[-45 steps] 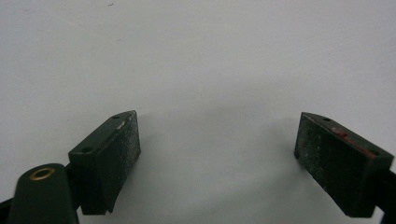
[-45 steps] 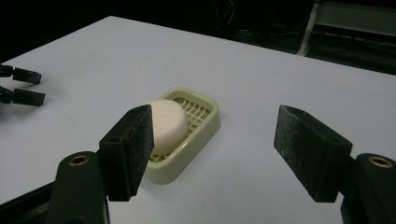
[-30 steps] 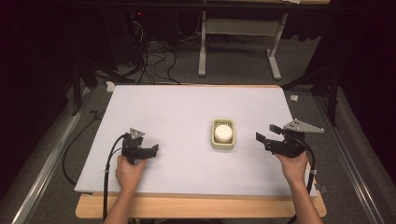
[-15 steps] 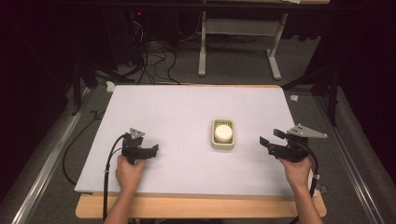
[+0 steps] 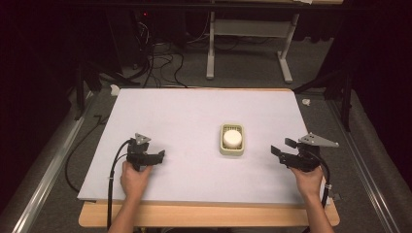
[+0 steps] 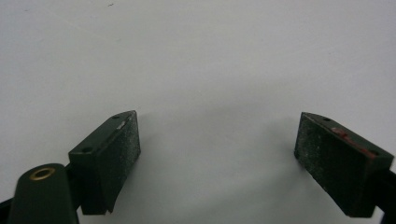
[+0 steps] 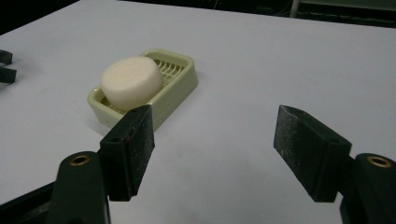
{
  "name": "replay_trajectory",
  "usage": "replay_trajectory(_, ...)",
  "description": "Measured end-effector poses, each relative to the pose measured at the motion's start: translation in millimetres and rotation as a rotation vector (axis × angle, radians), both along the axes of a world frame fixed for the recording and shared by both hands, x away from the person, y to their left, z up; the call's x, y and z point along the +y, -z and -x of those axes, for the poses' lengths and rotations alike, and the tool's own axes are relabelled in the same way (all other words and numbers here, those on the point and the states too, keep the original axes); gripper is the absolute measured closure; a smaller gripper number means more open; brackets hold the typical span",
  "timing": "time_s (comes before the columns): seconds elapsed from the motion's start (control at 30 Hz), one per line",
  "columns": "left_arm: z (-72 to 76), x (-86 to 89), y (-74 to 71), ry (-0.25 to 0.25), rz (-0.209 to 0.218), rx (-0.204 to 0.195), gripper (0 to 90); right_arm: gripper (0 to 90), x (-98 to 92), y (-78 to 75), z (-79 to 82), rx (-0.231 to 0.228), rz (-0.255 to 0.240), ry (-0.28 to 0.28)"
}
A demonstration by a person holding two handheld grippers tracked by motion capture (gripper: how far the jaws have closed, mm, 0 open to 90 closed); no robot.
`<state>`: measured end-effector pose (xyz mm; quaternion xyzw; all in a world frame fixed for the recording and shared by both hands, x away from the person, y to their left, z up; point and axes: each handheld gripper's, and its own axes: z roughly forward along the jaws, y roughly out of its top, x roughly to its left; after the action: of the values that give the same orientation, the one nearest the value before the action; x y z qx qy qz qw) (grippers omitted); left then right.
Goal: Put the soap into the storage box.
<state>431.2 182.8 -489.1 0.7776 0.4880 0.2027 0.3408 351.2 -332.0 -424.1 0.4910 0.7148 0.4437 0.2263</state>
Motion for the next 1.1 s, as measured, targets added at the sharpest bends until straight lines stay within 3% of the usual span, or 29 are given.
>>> replay_trajectory(0.6, 0.2, -0.3, 0.0, -0.001, -0.002, -0.002, 14.7, 30.1, 6.3, 21.1, -2.2, 0.043, -0.003, 0.003)
replay_trajectory(0.9, 0.1, -0.2, 0.0, -0.001, -0.001, -0.002, 14.7, 30.4, 6.7, 37.6, -6.0, 0.093, 0.038, 0.019)
replay_trajectory(0.93, 0.1, -0.2, 0.0, -0.001, -0.001, -0.002, 14.7, 30.1, 8.0, 41.4, -8.2, 0.124, 0.058, 0.031)
replay_trajectory(1.1, 0.1, -0.2, 0.0, -0.001, -0.001, -0.002, 14.7, 29.6, 13.6, 49.1, -12.6, 0.161, 0.119, 0.029)
